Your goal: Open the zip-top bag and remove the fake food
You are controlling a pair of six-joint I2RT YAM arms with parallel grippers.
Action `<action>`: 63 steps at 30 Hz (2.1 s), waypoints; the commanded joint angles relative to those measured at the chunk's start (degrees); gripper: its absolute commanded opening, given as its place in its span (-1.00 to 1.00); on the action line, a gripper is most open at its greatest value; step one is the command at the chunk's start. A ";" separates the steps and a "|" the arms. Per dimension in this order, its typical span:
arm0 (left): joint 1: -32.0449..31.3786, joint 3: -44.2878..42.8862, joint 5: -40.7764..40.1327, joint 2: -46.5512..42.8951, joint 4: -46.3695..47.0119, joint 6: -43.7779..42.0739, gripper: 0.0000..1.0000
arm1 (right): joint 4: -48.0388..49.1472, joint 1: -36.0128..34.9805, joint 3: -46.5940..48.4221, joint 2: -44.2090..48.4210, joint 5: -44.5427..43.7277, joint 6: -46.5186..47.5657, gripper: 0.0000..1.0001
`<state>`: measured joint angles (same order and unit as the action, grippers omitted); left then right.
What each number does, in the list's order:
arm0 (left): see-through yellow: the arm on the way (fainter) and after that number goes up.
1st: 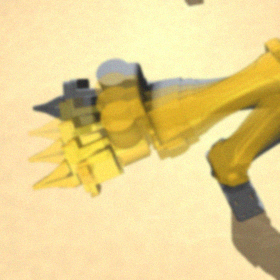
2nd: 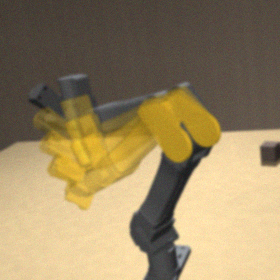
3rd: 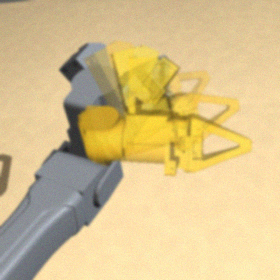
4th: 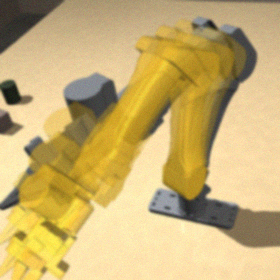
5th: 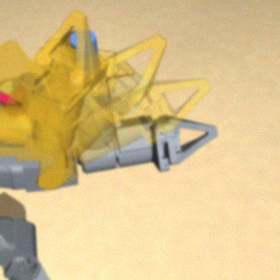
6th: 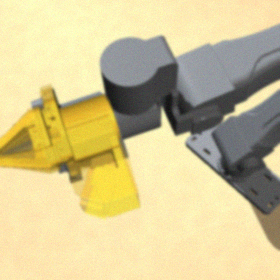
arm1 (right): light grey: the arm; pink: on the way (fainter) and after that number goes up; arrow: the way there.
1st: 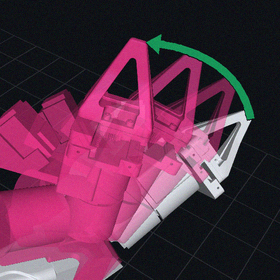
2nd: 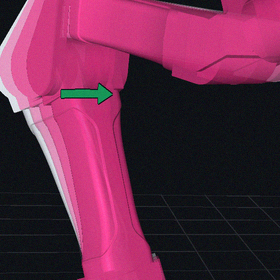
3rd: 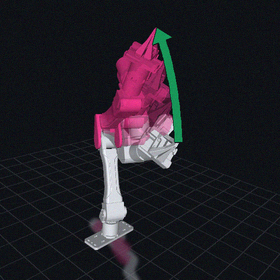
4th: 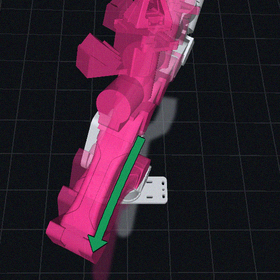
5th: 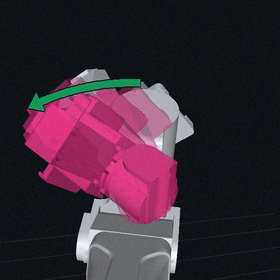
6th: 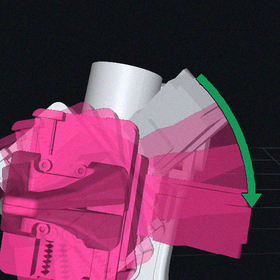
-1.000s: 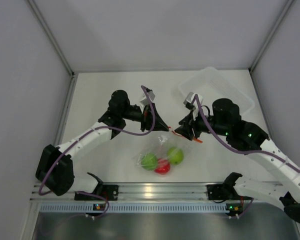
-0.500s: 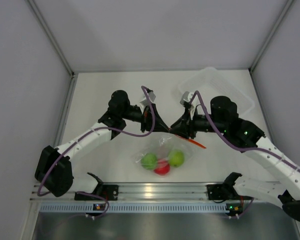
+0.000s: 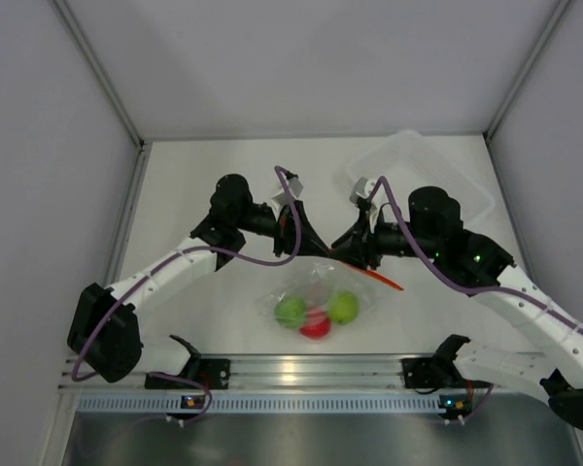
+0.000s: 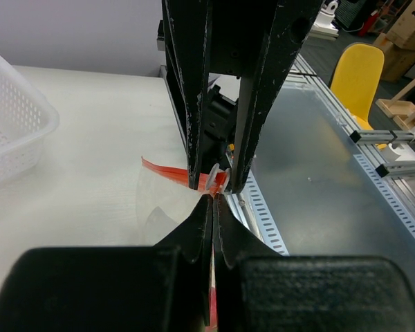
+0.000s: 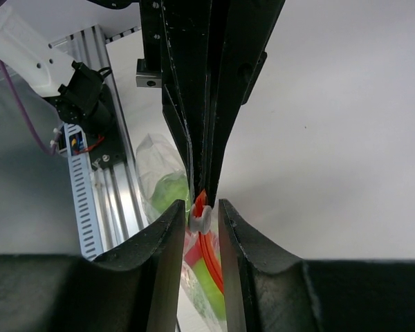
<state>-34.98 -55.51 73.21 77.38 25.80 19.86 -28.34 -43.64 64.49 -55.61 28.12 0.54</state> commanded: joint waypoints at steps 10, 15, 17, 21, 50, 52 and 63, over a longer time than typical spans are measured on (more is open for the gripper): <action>-0.26 -2.50 1.15 -1.62 2.50 0.36 -1.00 | 1.27 0.48 -0.59 1.12 -3.33 1.57 -0.52; -0.26 -2.85 1.58 -1.71 2.50 0.27 -1.00 | 1.71 0.40 -1.03 1.21 -3.95 1.84 -0.73; -0.26 -3.03 1.76 -1.54 2.50 0.27 -1.00 | 1.88 0.40 -0.77 1.21 -3.77 1.84 -0.88; -0.26 -3.47 2.55 -1.71 2.50 -0.26 -1.00 | 1.97 0.48 -0.86 1.30 -3.60 2.62 -1.00; 10.98 -16.12 9.76 3.21 2.41 5.89 -1.00 | -4.44 0.74 -1.20 6.04 -16.96 10.19 -1.00; 12.73 -16.39 9.41 4.09 2.41 5.89 -1.00 | -4.36 0.92 -1.73 6.13 -17.83 10.19 -1.00; 18.81 -19.02 6.52 7.26 2.50 6.34 -1.00 | -5.06 2.94 -3.84 6.31 -18.45 8.26 -1.00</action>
<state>-18.55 -71.42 81.60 85.10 25.23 26.70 -28.97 -41.71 61.32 -50.43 11.77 9.21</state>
